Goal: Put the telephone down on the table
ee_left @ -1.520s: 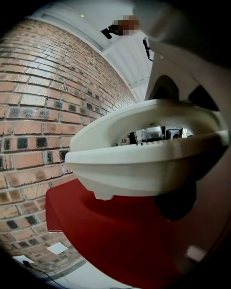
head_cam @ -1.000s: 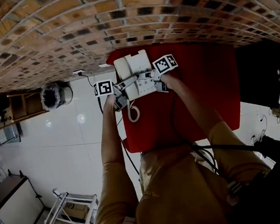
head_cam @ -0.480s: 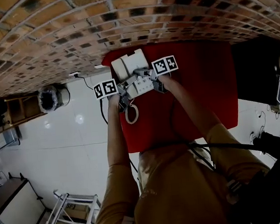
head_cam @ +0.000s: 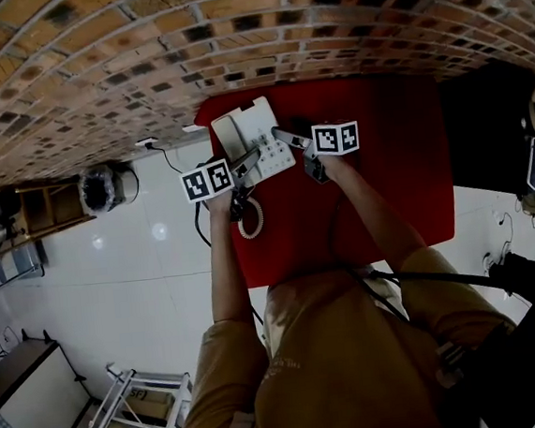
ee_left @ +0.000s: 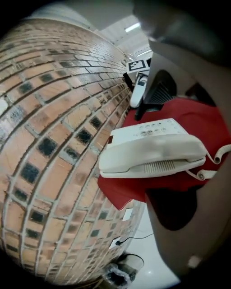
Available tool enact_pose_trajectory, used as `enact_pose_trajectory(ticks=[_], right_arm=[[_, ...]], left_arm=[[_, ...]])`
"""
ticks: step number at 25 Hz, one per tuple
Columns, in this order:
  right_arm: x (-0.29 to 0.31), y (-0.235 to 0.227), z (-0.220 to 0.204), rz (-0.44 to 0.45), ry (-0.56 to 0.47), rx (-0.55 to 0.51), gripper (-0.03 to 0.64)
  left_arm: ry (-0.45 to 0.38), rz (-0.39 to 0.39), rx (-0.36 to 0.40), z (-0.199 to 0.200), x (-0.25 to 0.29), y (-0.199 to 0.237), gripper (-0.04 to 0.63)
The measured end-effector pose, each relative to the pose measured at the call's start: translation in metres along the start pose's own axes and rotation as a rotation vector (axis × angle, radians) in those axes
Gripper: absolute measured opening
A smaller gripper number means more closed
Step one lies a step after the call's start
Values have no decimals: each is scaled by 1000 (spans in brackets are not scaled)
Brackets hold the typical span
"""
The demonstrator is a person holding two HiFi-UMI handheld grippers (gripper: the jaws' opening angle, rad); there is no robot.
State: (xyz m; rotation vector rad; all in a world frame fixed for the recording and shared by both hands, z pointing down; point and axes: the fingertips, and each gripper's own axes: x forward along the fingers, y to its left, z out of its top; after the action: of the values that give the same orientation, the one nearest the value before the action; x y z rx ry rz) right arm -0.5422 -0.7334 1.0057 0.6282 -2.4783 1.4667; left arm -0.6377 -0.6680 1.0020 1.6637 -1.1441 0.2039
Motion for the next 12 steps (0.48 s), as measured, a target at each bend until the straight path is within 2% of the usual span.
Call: enact_pose_trajectory(ticks=[3, 6, 9, 12], right_arm=[[-33, 27, 2, 68, -100, -77, 382], [-70, 60, 15, 105, -209, -203, 382], [-115, 92, 33, 47, -287, -349, 382], [-164, 131, 58, -46, -384, -534, 382]], left_arm=[[-136, -34, 27, 10, -35, -24, 555], [-293, -52, 93, 22, -72, -56, 555], [-407, -25, 170, 23, -108, -87, 554], [-521, 83, 297, 25, -145, -119, 554]])
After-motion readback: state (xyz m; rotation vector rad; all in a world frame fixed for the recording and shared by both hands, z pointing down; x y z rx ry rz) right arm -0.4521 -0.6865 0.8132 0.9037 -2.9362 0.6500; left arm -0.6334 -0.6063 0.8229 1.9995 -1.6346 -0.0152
